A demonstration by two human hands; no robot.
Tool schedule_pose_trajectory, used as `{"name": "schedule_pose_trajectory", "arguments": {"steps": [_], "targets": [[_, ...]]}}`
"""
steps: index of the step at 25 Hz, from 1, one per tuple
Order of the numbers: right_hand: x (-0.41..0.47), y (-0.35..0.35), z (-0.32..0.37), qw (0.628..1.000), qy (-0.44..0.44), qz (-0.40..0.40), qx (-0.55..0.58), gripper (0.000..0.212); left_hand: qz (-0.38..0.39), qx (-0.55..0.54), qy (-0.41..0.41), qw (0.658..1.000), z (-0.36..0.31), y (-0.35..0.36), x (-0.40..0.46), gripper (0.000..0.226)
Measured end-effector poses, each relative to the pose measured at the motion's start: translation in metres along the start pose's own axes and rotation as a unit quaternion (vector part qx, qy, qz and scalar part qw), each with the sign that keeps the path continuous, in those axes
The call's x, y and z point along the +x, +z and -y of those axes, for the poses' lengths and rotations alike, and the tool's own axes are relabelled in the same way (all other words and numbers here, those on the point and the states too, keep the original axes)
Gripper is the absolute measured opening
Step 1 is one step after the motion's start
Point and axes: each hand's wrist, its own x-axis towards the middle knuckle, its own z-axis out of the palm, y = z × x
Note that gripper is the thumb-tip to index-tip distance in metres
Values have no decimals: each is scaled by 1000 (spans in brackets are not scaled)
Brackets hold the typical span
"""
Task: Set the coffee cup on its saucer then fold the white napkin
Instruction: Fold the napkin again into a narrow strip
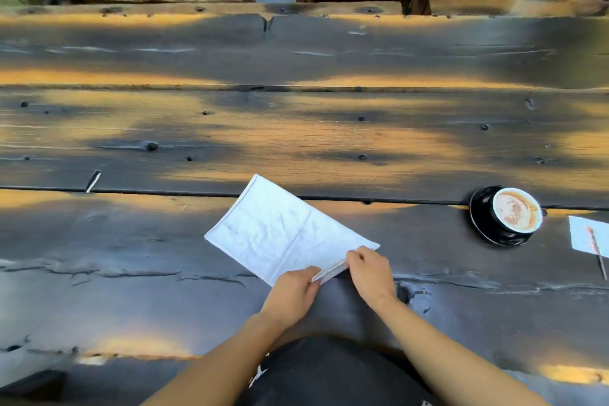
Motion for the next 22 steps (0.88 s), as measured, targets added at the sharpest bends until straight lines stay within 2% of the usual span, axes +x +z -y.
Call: {"name": "schedule_pose_trajectory", "arguments": {"steps": [1,2,4,6,7,9,12,16,19,22], "targets": [[1,-2,1,996,-75,-1,-56,12,-9,-6,-2,1000,3,-5,-5,20],[2,-2,0,981,-155,26,-117,26,-16,-15,1,1000,5,-10,-9,18],[8,-3,-2,922,-294,117,-222,55,-35,-37,8,999,8,-22,-18,16],[16,-2,-4,859,-375,163,-307,57,-57,-52,0,997,8,-34,-27,16],[22,-1,-5,846,-389,162,-327,52,-65,-62,-13,996,9,-38,-34,16],[29,-3,-6,849,-390,147,-323,34,-78,-87,-46,992,13,-44,-45,16],[28,-5,-3,880,-370,164,-251,10,-107,-136,-120,977,24,-49,-65,16],[15,0,26,947,-222,216,-90,27,-178,-250,-224,925,47,-49,-87,34],[19,11,52,954,-168,250,8,25,-250,-349,-278,859,60,-49,-93,58],[30,25,73,956,-168,239,9,35,-283,-396,-303,819,67,-55,-87,45]]}}
